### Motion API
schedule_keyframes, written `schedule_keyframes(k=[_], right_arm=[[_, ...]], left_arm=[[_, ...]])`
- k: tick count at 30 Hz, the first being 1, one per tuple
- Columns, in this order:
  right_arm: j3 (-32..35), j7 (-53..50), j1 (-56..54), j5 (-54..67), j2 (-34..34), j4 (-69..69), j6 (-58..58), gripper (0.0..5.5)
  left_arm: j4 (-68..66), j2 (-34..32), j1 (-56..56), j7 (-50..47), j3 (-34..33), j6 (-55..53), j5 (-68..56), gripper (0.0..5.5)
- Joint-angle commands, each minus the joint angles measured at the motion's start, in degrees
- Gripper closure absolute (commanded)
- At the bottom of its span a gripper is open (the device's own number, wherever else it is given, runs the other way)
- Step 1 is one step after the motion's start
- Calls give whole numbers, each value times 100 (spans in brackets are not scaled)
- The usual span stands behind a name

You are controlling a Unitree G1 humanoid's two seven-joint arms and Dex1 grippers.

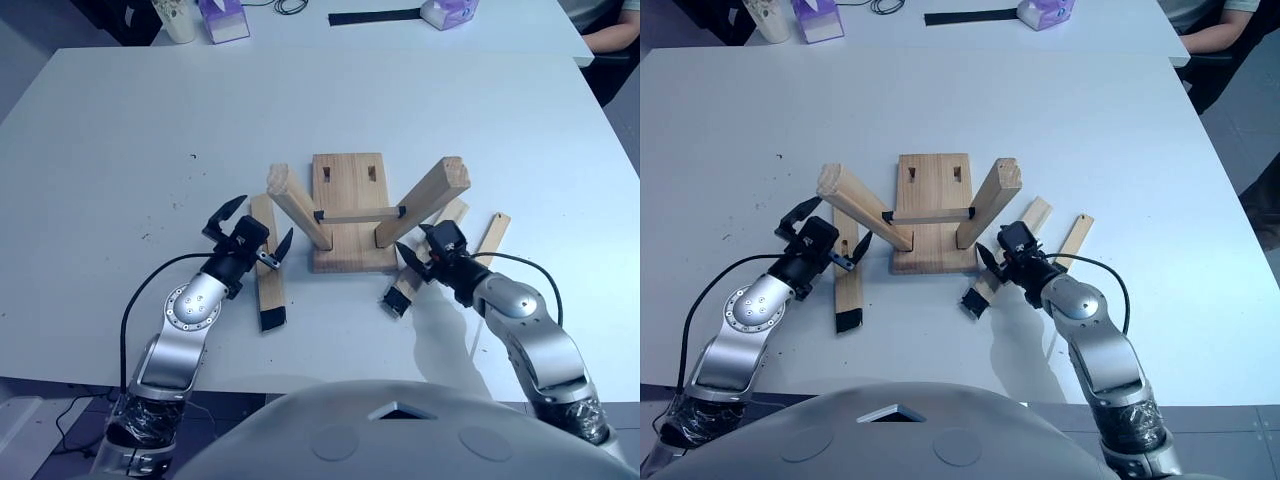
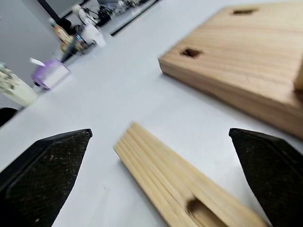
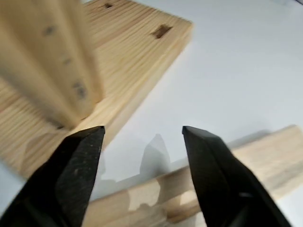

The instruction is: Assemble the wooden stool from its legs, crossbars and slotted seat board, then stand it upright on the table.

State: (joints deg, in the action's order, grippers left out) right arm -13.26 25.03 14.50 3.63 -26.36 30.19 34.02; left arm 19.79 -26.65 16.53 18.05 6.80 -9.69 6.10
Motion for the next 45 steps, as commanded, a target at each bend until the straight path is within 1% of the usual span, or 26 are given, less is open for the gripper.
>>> schedule_keyframes(k=[1, 7, 10, 15, 19, 24, 30, 34, 37, 41, 45], right_arm=[[108, 462, 94, -149, -651, -446, -449, 338], [463, 805, 5, -162, -1135, -1070, -1043, 428], [571, 820, -97, -144, -1138, -1318, -1205, 481], [689, 769, -128, -153, -1076, -1638, -1388, 549], [769, 740, -120, -178, -1072, -1846, -1525, 549], [830, 700, -99, -161, -1045, -1840, -1556, 549], [748, 670, -201, -109, -844, -1570, -1408, 549], [647, 851, -246, 101, -733, -1154, -1127, 549], [516, 979, -328, 111, -761, -924, -1016, 549], [373, 1227, -390, 38, -956, -747, -921, 549], [237, 1493, -420, -98, -1227, -622, -916, 549]], left_arm=[[-389, -196, 93, 222, 192, 160, 249, 10], [-946, -365, 174, 280, 189, 376, 415, 10], [-1235, -440, 161, 270, 139, 459, 471, 10], [-1896, -531, 50, 258, 99, 627, 524, 10], [-2496, -659, -4, 167, 50, 912, 610, 10], [-2784, -803, -174, 169, -44, 1069, 578, 10], [-3001, -839, -502, 118, -69, 1117, 564, 10], [-2589, -667, -711, 222, -105, 1045, 289, 10], [-2097, -424, -1113, 296, -89, 797, 39, 10], [-1711, -179, -1733, 371, -88, 427, -75, 10], [-1655, -68, -2203, 472, -44, 316, -87, 10]])
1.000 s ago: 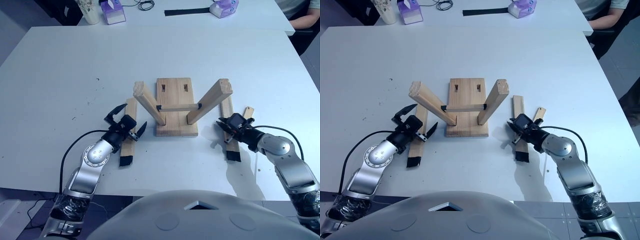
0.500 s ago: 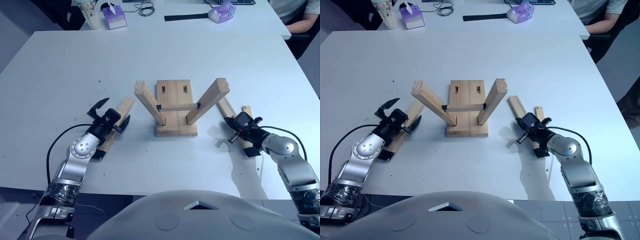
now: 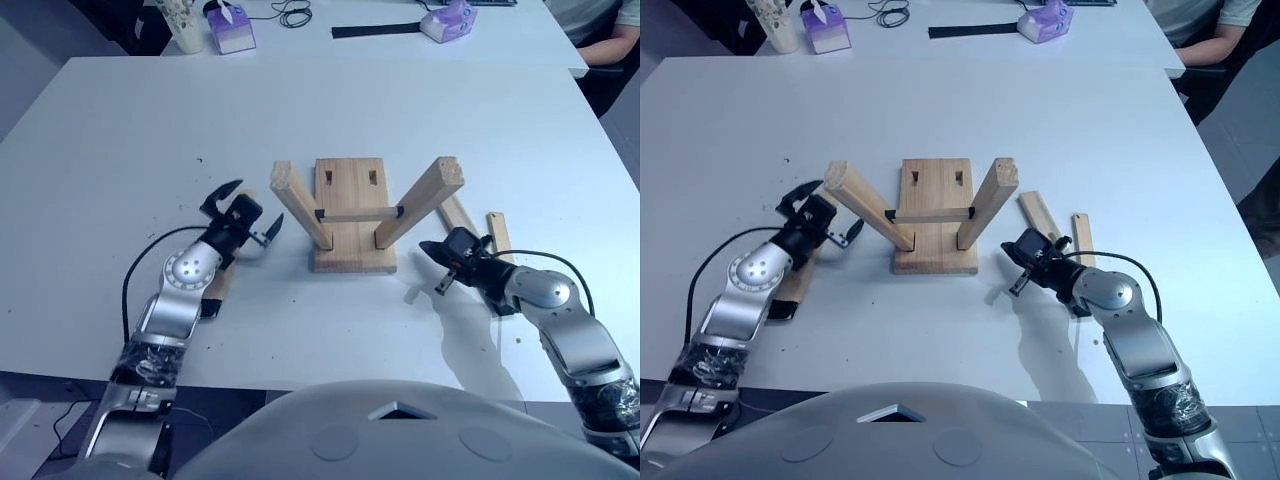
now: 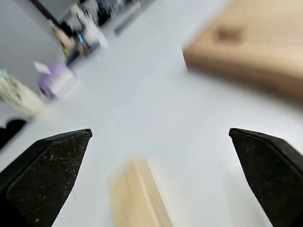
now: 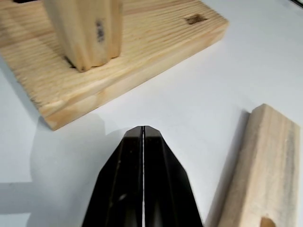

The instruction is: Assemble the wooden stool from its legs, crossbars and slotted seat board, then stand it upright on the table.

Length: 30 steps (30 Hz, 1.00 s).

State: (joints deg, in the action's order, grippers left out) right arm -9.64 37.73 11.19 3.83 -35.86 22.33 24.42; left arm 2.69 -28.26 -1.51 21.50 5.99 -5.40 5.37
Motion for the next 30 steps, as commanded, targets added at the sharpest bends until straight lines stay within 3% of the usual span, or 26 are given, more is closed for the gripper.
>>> schedule_keyframes(k=[1, 11, 15, 23, 30], right_arm=[[-161, 283, -110, -150, -344, 178, 49, 549], [-192, 1227, -35, 493, -856, 1025, 508, 549], [-241, 1443, -92, 822, -943, 1277, 798, 549], [-782, 1300, -164, 196, -956, 447, 372, 549], [-611, 629, -828, -87, -429, -588, 4, 549]], left_arm=[[27, 101, -460, 145, 53, -103, 0, 10], [446, 445, -483, 494, 456, -101, -86, 10], [678, 732, -461, 554, 941, -218, 32, 10], [848, 975, -482, 579, 1367, -495, 174, 10], [1105, 1049, -488, 721, 1644, -730, 227, 10]])
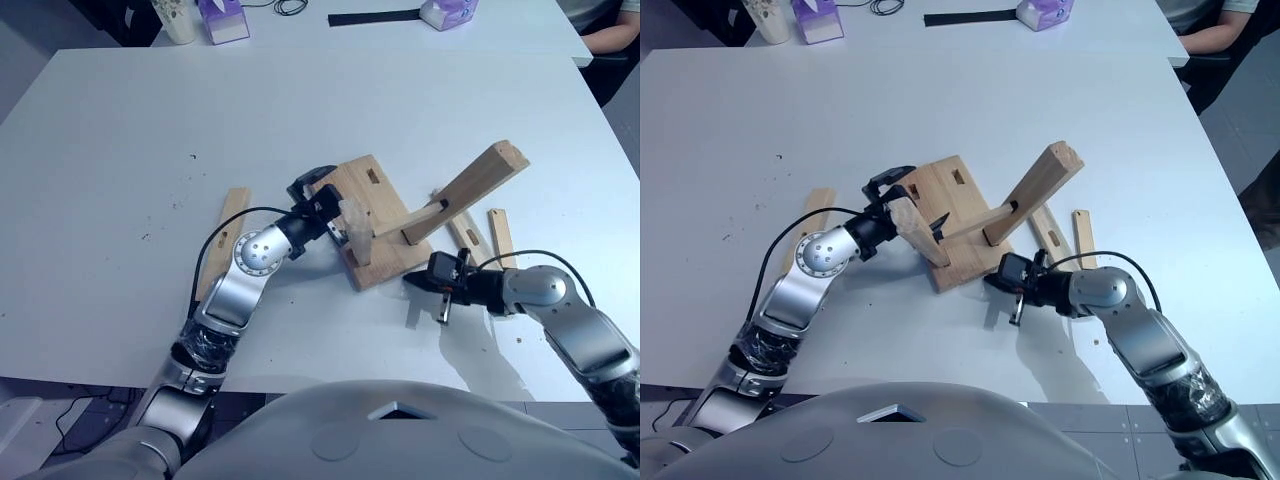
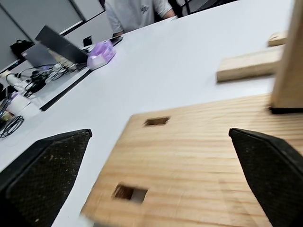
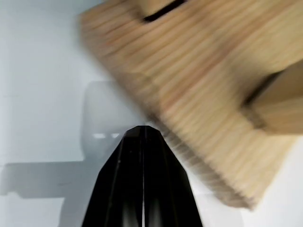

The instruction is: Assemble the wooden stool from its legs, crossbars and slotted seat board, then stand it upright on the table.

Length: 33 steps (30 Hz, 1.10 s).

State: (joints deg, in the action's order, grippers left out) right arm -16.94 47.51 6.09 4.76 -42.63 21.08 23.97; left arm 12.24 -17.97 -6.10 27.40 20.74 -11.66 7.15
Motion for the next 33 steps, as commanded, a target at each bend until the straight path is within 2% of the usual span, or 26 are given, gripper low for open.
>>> schedule_keyframes(k=[1, 12, 16, 21, 23, 26, 28, 33], right_arm=[[116, -385, -400, -187, 316, -529, 32, 549], [38, -940, -924, -525, 1053, -1640, -262, 549], [173, -956, -720, -474, 985, -1431, -274, 549], [409, -805, -377, -351, 721, -790, -173, 549], [511, -674, -105, -253, 554, -377, -52, 524], [633, -381, 278, 21, 289, 256, 222, 470], [666, -170, 416, 167, 101, 597, 427, 451], [336, 549, 729, 663, -300, 1428, 705, 451]], left_arm=[[156, 16, -43, 142, 174, -122, 47, 10], [32, 39, -376, 373, 55, -483, -149, 10], [57, -265, -429, 566, -349, -555, -358, 10], [-16, -962, -752, 1040, -1257, -822, -858, 10], [-530, -1153, -1204, 1066, -1511, -655, -868, 10], [-1826, -1137, -1931, 909, -1557, 89, -668, 10], [-2901, -1010, -2393, 680, -1461, 748, -433, 44], [-5325, -723, -3205, 215, -958, 2413, 299, 46]])
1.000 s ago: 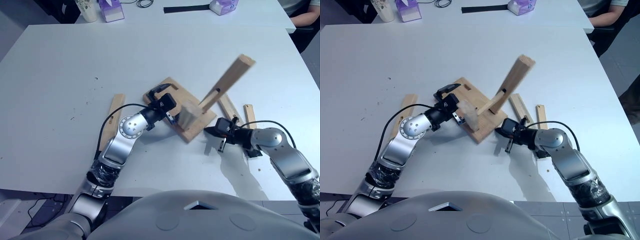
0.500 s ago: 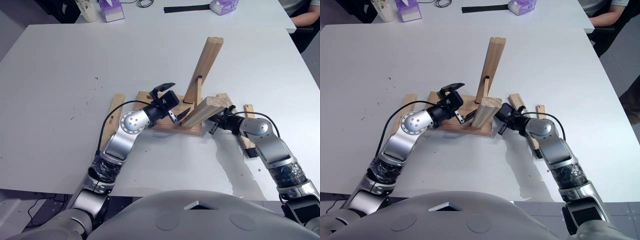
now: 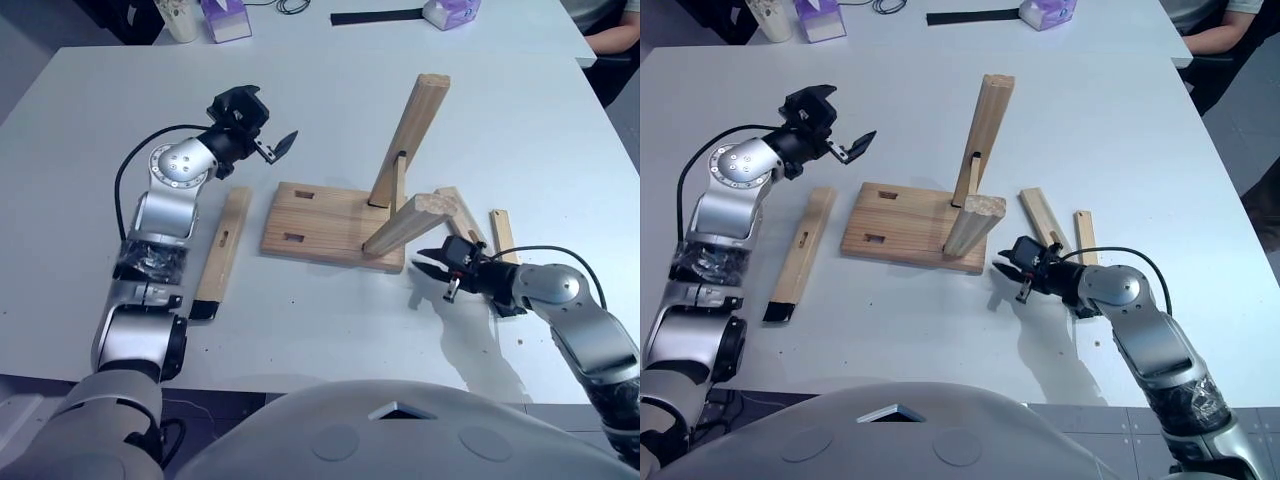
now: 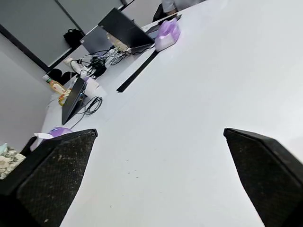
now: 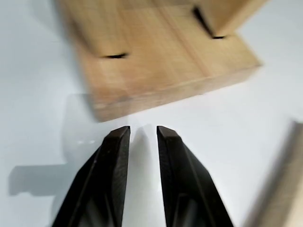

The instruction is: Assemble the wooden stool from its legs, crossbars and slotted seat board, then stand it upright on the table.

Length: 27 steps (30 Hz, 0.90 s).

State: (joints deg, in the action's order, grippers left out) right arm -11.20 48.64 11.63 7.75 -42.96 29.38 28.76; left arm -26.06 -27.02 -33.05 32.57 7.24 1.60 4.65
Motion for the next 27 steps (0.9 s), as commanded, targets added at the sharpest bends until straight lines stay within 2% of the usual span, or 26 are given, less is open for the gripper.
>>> schedule_keyframes(k=[1, 7, 12, 18, 22, 27], right_arm=[[-349, 534, 171, 482, -262, 721, 302, 451], [-1074, 356, -158, 336, 198, 375, 339, 451], [-1148, -441, -290, -267, 577, -342, 56, 451], [-889, -971, -455, -603, 694, -860, -285, 451], [-839, -971, -567, -654, 651, -968, -365, 451], [-871, -904, -871, -825, 628, -1327, -493, 451]], left_arm=[[-1966, 235, -618, -413, 504, 1396, 705, 46], [-3504, 447, -701, -929, 1122, 2626, 1519, 46], [-3335, 191, -254, -483, 1336, 3364, 1542, 46], [-1391, -622, 1233, 527, 1286, 3504, 913, 46], [86, -837, 2117, 679, 1229, 2928, 635, 46], [1933, -774, 2922, 627, 1157, 1840, 324, 46]])
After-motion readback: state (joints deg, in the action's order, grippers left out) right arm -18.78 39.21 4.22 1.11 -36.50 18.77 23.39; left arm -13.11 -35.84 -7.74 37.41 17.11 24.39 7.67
